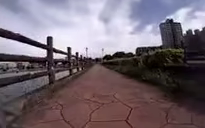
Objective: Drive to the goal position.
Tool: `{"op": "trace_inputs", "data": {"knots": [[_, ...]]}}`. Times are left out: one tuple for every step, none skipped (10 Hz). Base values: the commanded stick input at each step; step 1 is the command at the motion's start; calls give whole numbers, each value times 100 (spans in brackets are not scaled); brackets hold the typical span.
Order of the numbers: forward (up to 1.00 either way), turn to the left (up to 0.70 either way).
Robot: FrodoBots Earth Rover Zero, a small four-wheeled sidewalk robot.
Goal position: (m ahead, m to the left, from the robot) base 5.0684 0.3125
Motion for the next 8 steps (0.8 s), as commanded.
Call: {"op": "trace_inputs", "data": {"knots": [[70,11],[70,11],[70,11],[70,11],[70,11],[70,11],[70,11],[70,11]]}}
